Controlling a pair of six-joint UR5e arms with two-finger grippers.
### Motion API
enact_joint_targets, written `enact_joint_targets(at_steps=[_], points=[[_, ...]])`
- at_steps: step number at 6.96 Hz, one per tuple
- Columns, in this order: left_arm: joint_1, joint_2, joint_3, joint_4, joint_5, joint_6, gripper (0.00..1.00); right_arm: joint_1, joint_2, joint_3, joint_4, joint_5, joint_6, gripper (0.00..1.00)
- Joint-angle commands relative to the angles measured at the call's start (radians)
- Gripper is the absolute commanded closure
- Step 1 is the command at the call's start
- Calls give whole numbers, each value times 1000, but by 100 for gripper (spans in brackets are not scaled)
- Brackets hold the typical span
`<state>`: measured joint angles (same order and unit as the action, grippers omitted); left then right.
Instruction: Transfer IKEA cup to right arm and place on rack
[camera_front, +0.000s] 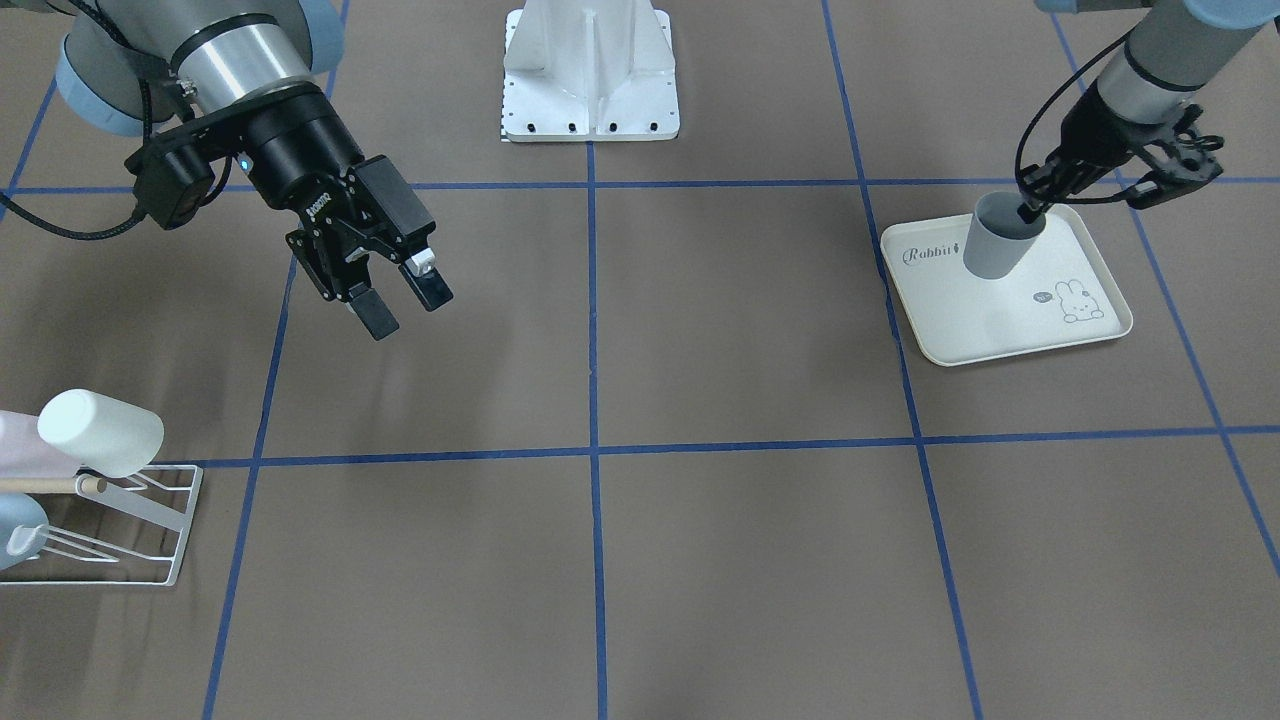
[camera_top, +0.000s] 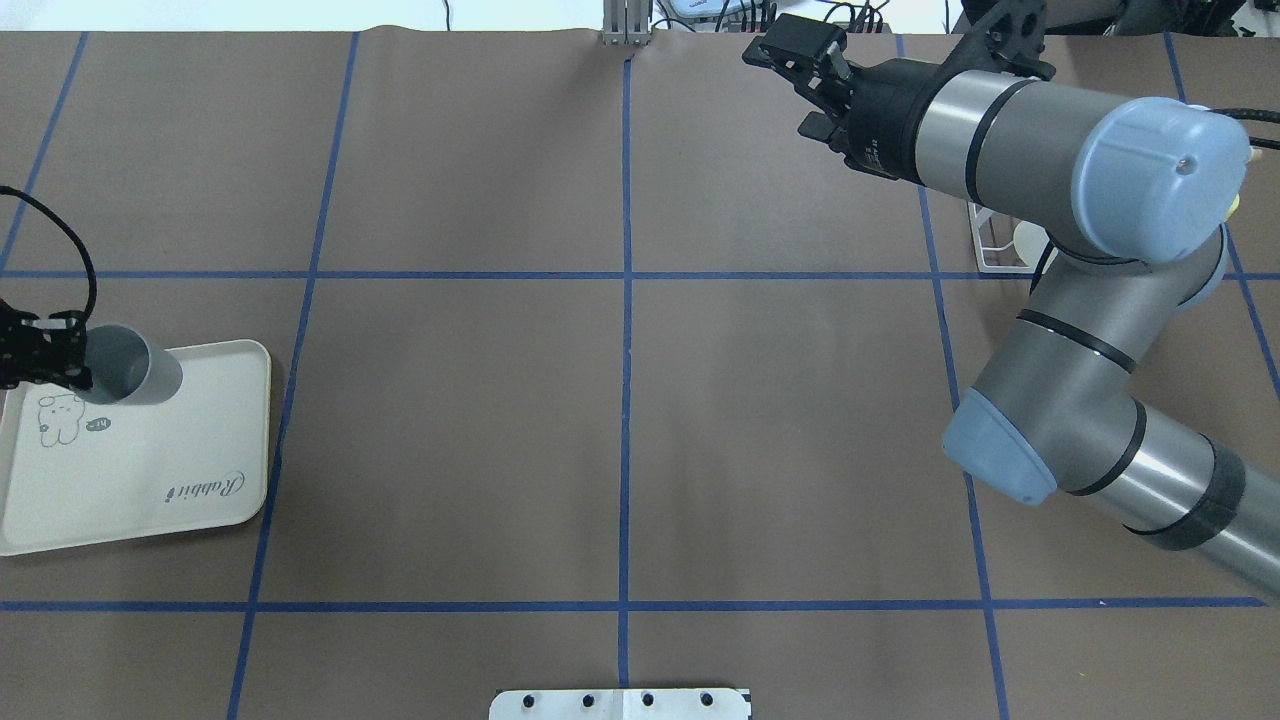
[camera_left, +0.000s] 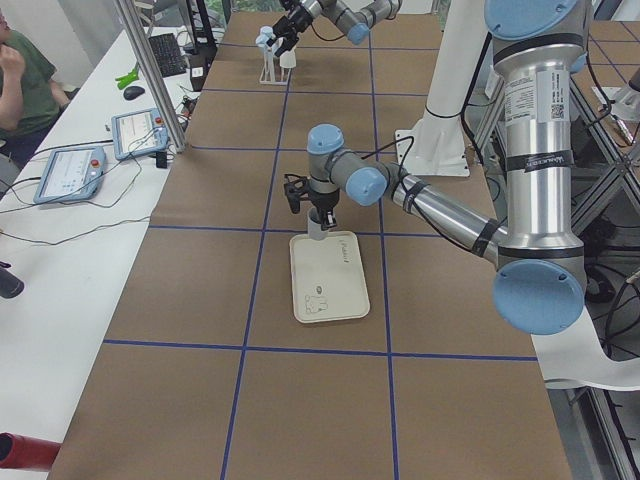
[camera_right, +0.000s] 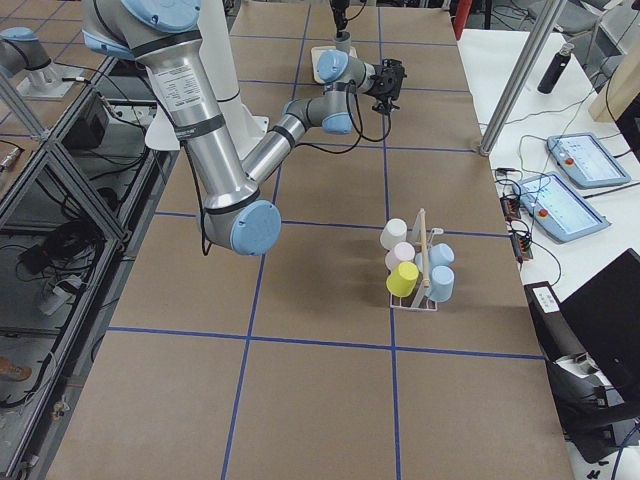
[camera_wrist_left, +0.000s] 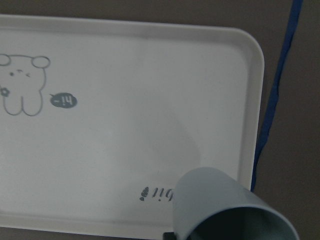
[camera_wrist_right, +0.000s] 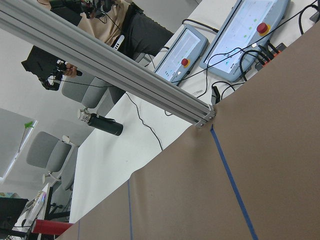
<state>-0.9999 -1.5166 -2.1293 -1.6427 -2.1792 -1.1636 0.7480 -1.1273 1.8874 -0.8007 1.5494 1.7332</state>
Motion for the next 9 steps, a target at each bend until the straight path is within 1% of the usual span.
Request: enact_joint_targets(at_steps=[1,2,3,4,6,7,8,9], points=[[-69,-202,40,60,50,-177,100,-4,-2,-4,43,0,3,0],[-69,-320,79,55,79,-306,100,-6,0,-4,60,0,21,0],[-65,-370,83,6,79,-432,100,-6,-2,-5,78,0,34,0],[-62,-378,109,-147,81,-575,100,-6,-2,-5,113,0,69,0],[-54,-379,191,-500,84,-895,100,-6,0,-7,144,0,124,0],[-54,-382,215,-631,94,-1027,100,-6,0,-7,178,-2,141,0],[-34,-387,221,-723,146,-1127,100,-7,1,-7,210,-2,175,0],[21,-387,226,-788,236,-1184,100,-13,1,-4,247,-3,210,0]])
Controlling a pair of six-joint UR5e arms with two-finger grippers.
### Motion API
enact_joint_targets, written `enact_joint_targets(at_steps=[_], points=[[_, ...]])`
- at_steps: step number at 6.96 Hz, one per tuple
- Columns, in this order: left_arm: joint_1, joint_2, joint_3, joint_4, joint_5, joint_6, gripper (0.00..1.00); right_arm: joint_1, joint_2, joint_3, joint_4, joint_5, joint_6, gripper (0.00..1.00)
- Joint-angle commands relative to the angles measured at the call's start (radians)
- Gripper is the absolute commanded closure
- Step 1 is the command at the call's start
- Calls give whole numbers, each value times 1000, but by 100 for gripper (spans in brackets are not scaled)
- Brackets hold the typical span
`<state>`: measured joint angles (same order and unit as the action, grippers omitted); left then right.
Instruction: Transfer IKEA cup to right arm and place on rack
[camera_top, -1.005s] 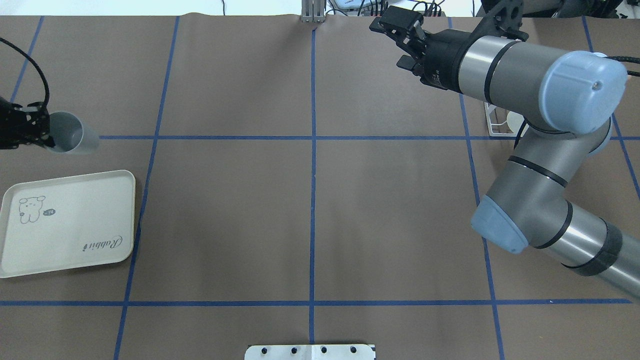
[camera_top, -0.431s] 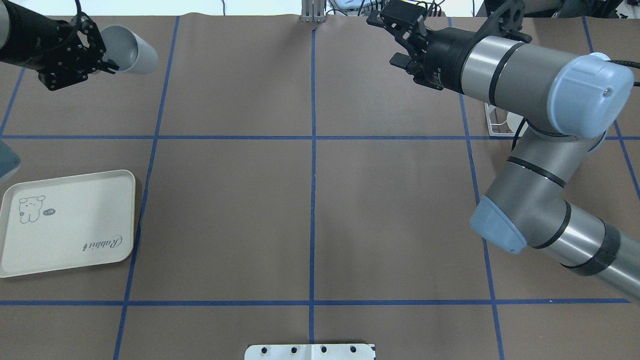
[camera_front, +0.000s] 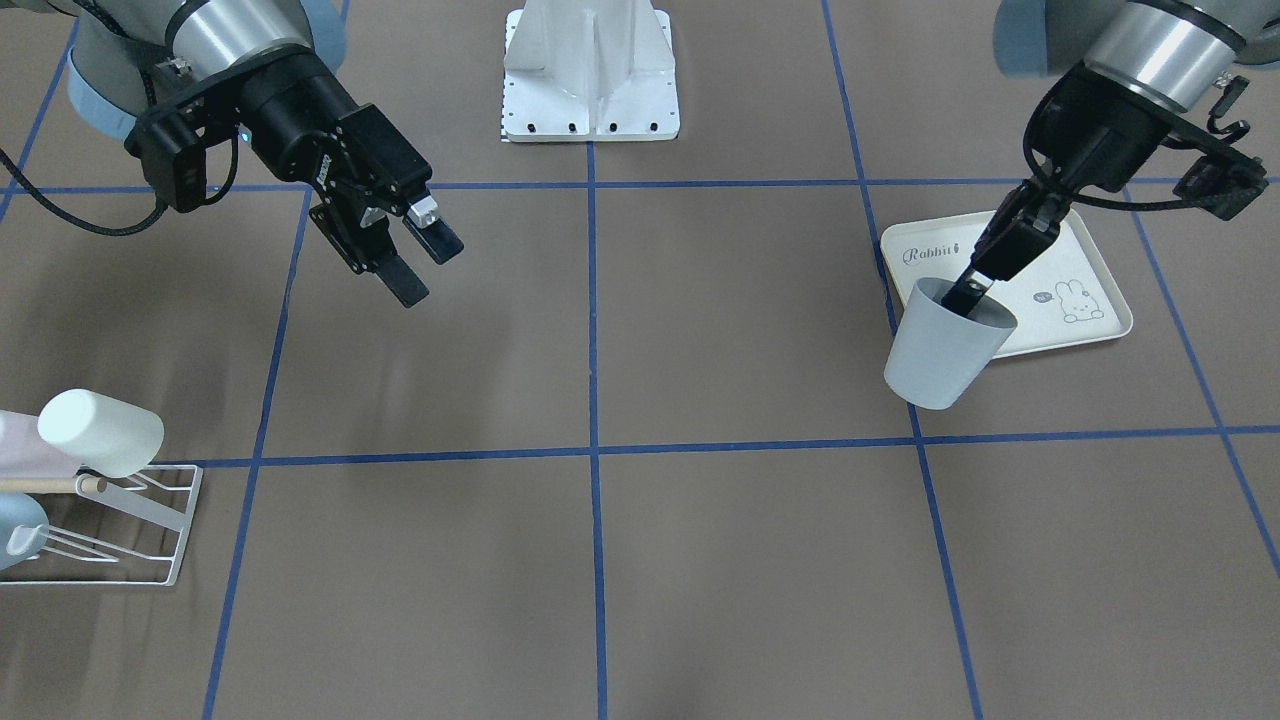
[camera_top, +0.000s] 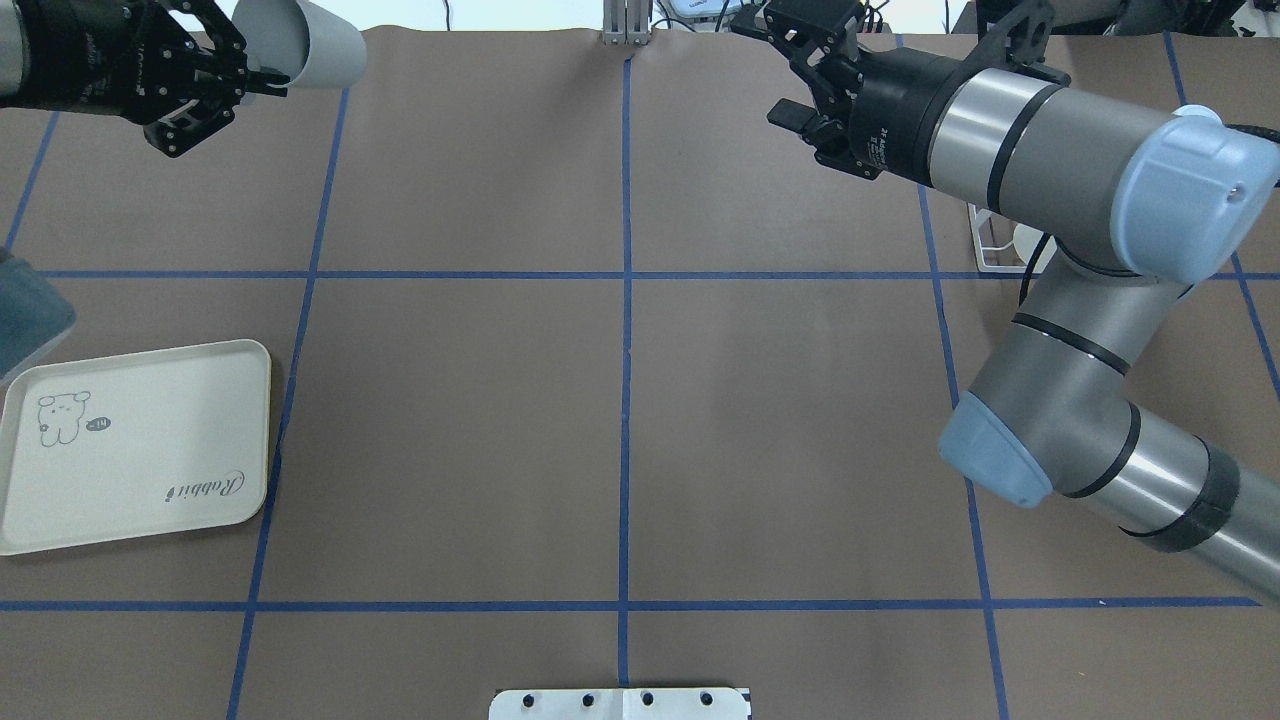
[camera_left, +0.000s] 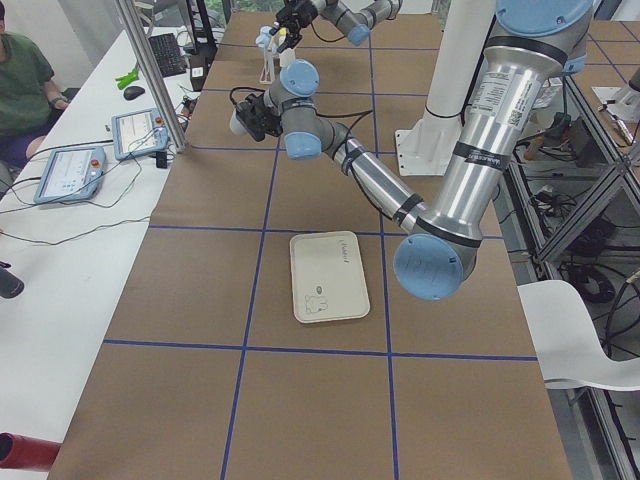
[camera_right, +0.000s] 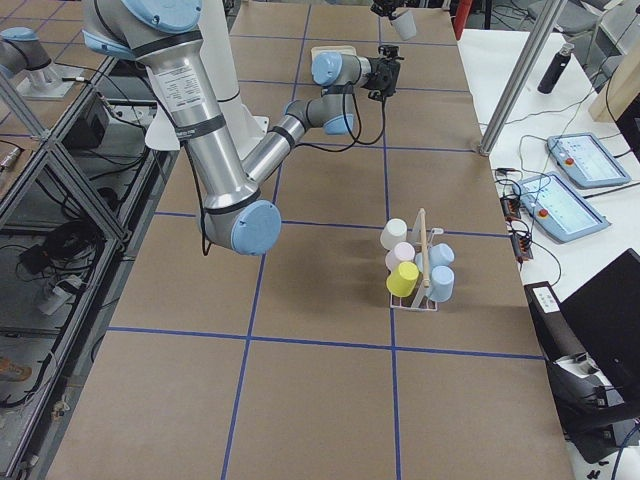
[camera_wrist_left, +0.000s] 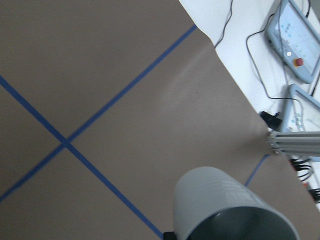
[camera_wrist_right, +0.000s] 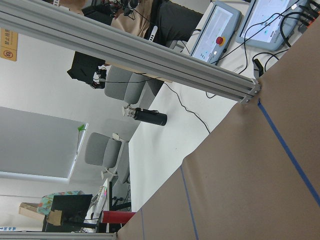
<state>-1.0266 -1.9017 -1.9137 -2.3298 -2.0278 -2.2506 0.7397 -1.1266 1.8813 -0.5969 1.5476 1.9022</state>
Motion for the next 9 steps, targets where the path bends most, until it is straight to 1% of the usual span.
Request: enact_joint_targets(at_steps=[1,2,3,4,5,6,7,8,9], points=[[86,-2,27,-170,166,-156,100,-8,1,1,110,-3,79,0],[105,-2,60,-256,232,-215,100,-9,-1,1,147,-6,95,0],[147,-10,112,-340,291,-240,100,-9,-1,-1,166,-6,107,0],[192,-26,139,-379,360,-242,100,-9,-1,-1,166,-7,107,0],[213,-61,165,-399,389,-244,100,-9,-1,-2,183,-9,132,0],[242,-92,185,-451,455,-268,100,-11,-1,-28,227,-11,153,0],[273,-94,203,-536,519,-302,100,-13,-1,-81,288,-18,153,0],[302,-111,244,-624,552,-305,100,-16,1,-138,372,-20,155,0],[333,-141,304,-728,607,-305,100,-17,1,-168,440,-21,205,0]])
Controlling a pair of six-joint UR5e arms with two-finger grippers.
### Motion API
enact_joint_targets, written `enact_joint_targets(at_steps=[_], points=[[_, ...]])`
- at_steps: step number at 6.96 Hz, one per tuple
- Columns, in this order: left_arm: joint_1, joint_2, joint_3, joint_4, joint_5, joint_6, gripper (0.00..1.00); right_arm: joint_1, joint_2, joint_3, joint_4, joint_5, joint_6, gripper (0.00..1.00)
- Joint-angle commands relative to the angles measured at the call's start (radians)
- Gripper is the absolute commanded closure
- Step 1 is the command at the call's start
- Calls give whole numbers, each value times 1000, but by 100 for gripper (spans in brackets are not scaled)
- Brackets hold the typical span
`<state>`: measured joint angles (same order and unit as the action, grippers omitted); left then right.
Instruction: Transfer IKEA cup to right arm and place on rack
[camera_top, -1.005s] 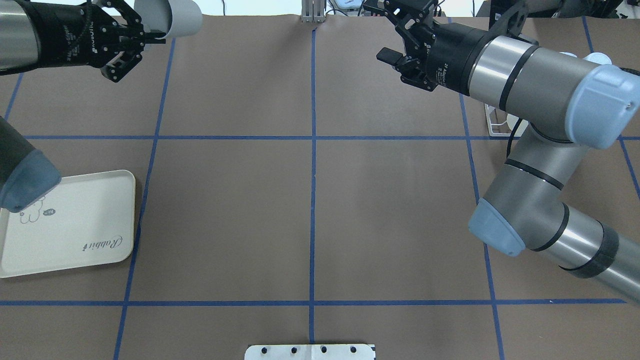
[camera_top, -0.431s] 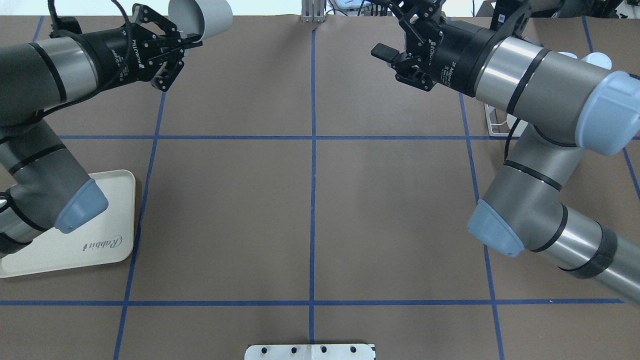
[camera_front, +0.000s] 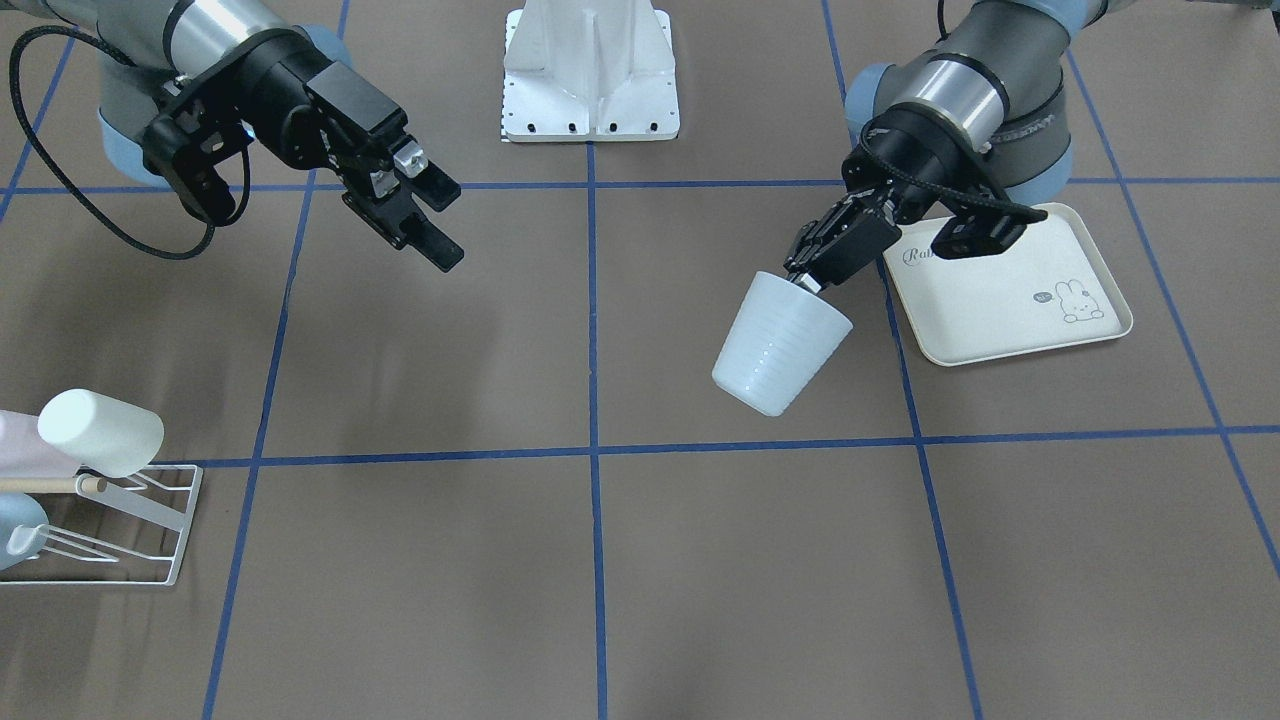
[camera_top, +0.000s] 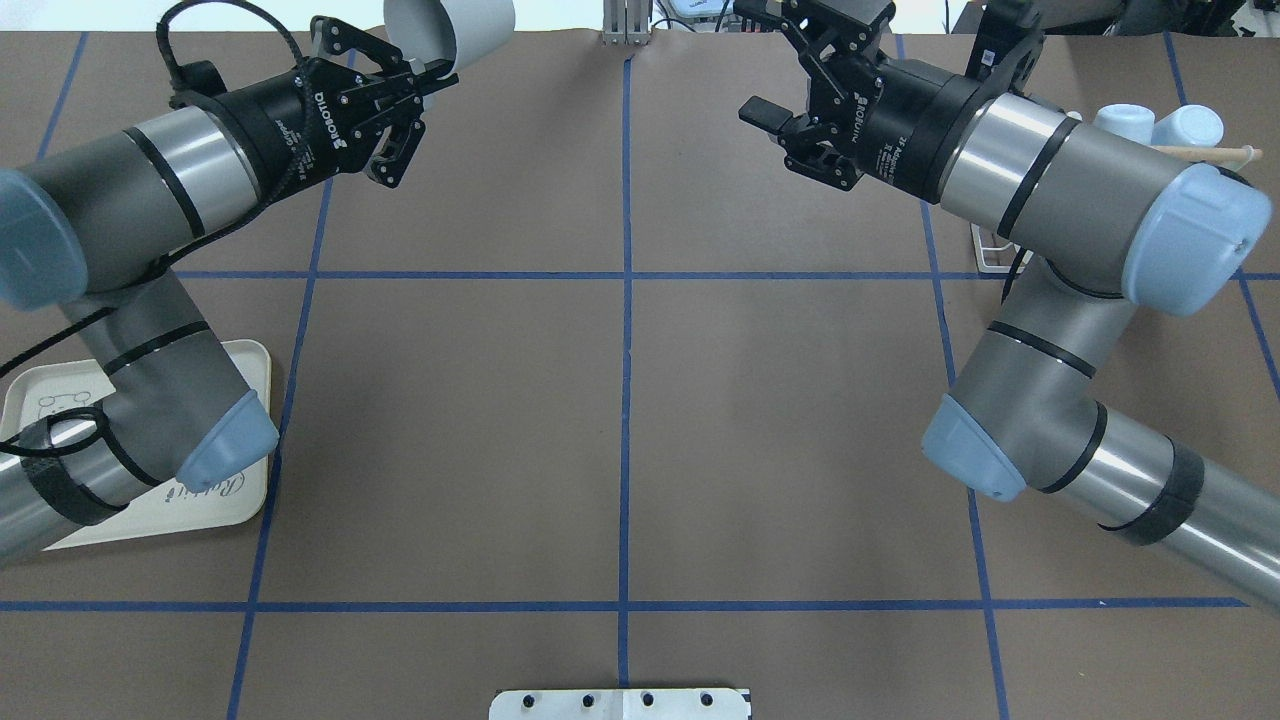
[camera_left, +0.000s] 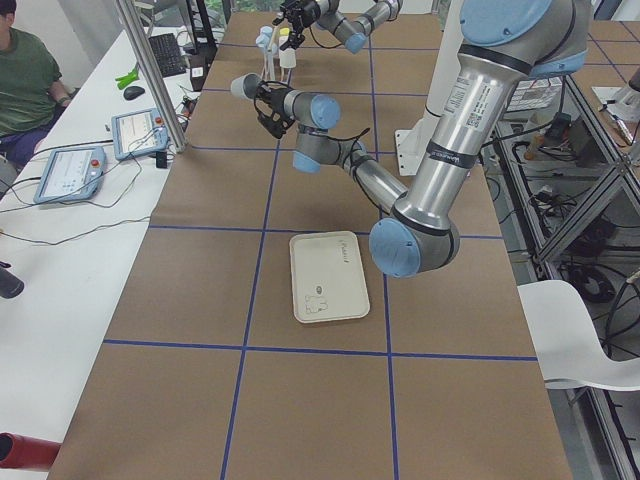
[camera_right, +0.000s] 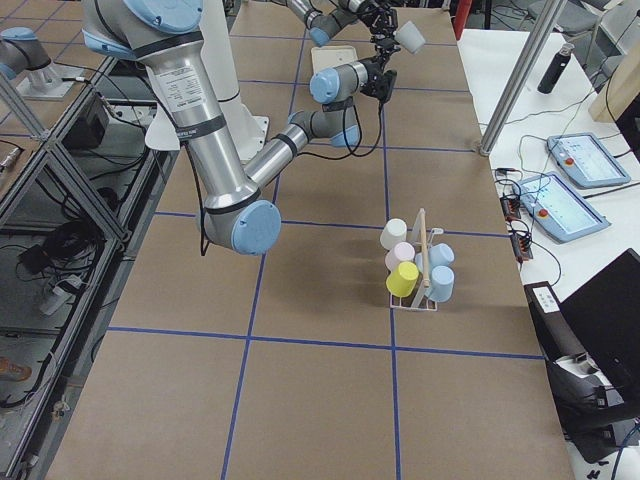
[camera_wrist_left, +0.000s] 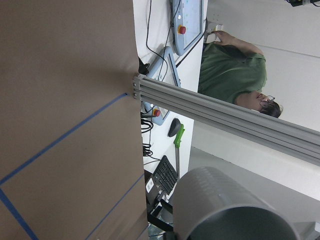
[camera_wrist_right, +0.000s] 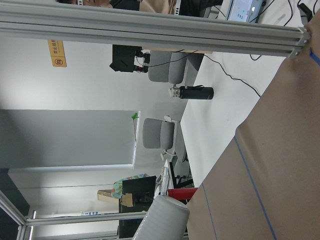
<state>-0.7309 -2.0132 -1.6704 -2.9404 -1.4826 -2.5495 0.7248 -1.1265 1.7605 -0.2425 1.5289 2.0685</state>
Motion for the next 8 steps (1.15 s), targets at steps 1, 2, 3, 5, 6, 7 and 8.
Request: enact_joint_targets(at_steps=[1,2,3,5,6,7,8], points=[[59,-35,89,-203,86,-6,100,-5,2,-55,113,-4,74,0],[71,-51,93,-222,88,-6,100,-25,7,-56,112,-6,74,0],[102,-83,106,-226,111,-5,100,-37,33,-84,114,-4,73,0],[156,-143,142,-226,145,-3,100,-51,34,-101,108,-4,62,0],[171,-148,144,-226,146,-3,100,-57,36,-105,107,-4,62,0],[177,-148,147,-226,153,-3,100,-58,36,-105,109,-3,62,0],[201,-165,158,-226,178,-3,100,-65,37,-111,109,-4,62,0]])
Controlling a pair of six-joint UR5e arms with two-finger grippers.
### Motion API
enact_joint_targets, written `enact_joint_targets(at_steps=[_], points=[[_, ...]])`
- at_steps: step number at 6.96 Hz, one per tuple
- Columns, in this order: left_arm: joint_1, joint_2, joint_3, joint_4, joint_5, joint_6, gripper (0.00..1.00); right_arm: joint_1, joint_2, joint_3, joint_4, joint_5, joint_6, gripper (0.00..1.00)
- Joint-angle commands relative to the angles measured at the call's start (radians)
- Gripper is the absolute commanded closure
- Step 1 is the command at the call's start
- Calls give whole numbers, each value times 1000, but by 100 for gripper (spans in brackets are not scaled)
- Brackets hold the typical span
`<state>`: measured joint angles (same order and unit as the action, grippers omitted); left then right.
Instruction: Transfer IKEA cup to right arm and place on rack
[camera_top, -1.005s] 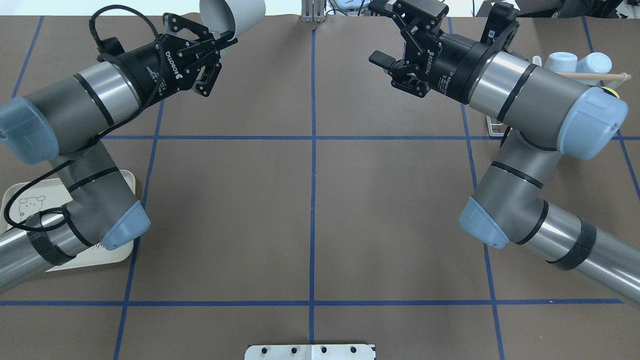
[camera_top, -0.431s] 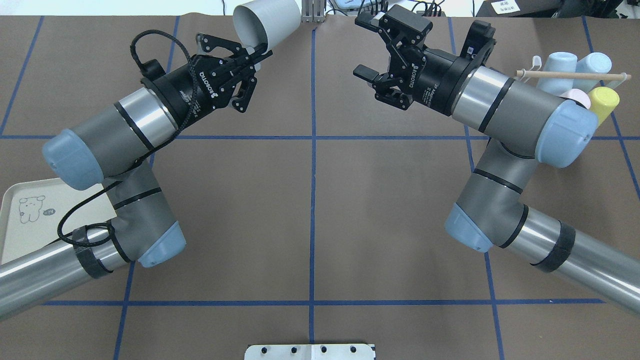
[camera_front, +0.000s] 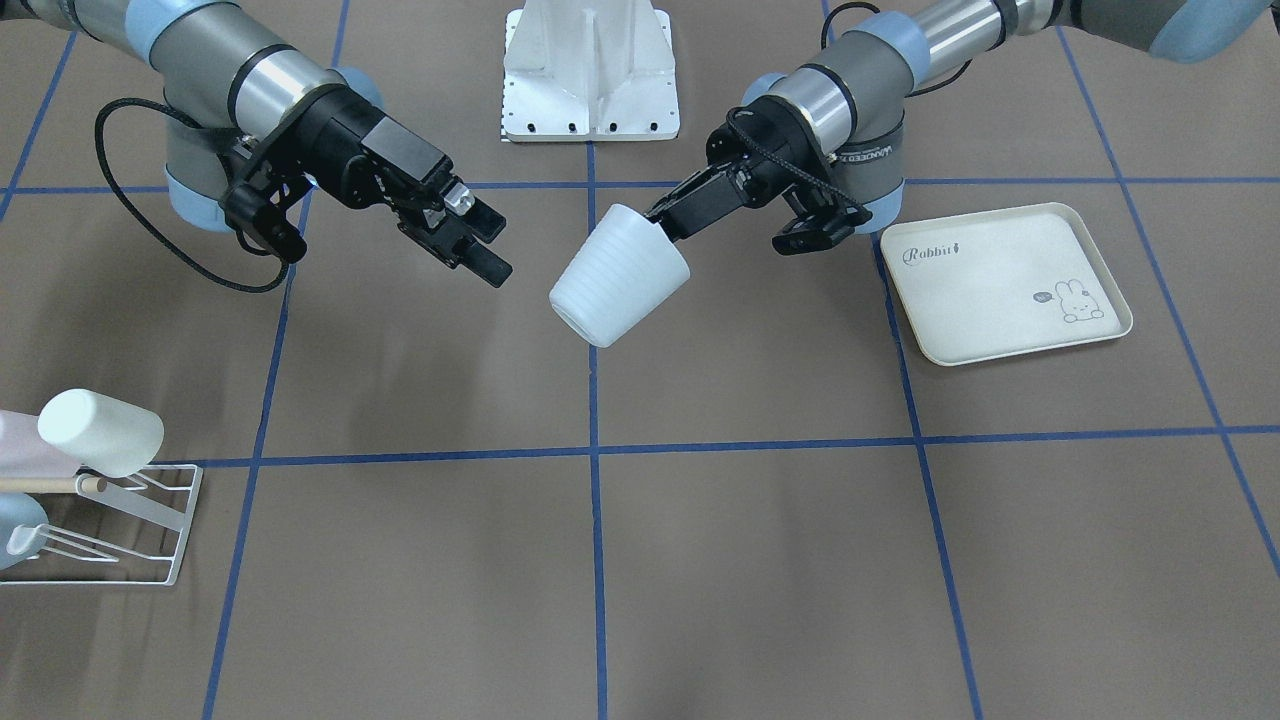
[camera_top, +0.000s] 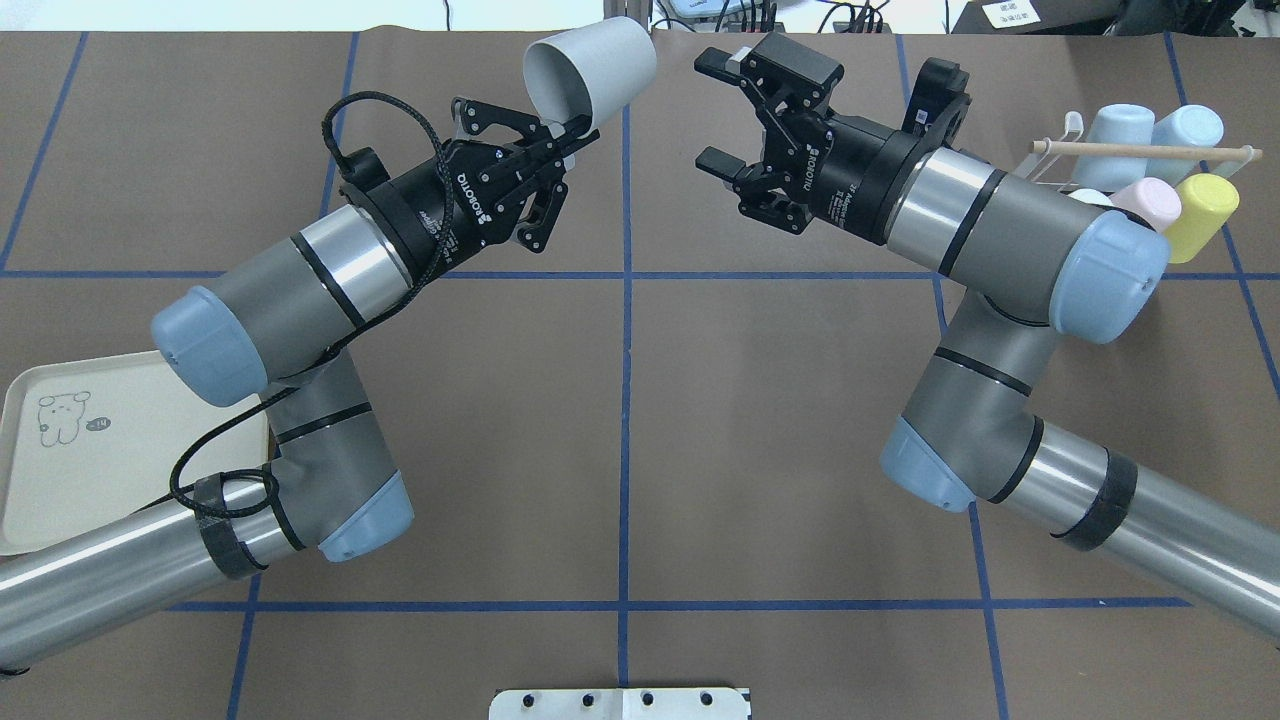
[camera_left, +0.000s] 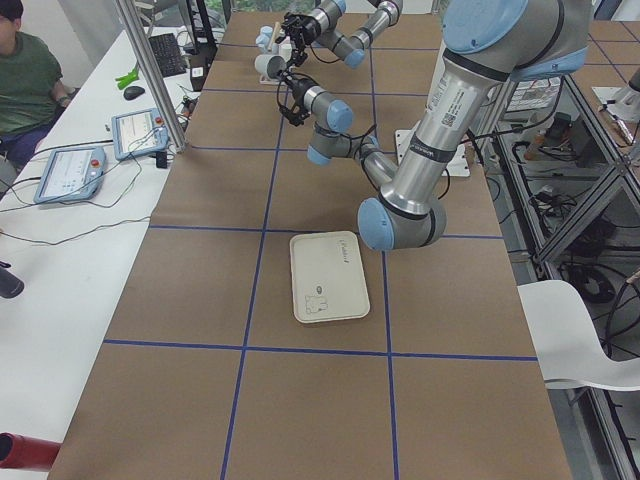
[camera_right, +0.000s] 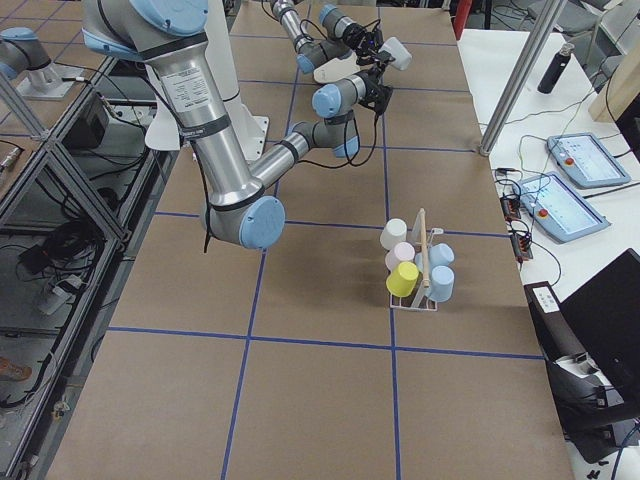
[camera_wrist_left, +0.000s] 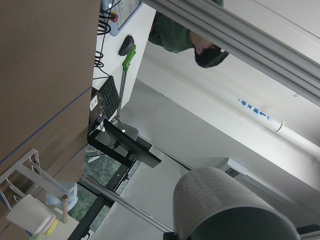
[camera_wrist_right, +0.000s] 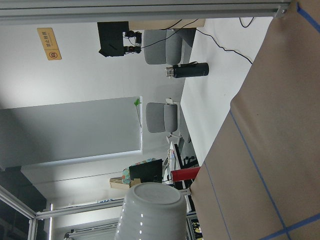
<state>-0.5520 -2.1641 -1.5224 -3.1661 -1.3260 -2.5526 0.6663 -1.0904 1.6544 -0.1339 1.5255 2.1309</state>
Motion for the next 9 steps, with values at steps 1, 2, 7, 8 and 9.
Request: enact_joint_targets(at_steps=[1,2,7,8,9], points=[[52,-25,14,0,56,3,100,-10,3,-10,2,-1,0,0],[60,-31,21,0,56,3,100,-10,3,-10,-3,-2,0,0],[107,-48,34,0,96,8,100,-22,21,-27,2,-2,0,0],[112,-49,34,0,97,8,100,-21,21,-28,2,-2,0,0],[113,-60,34,0,97,9,100,-22,23,-36,2,-2,0,0]])
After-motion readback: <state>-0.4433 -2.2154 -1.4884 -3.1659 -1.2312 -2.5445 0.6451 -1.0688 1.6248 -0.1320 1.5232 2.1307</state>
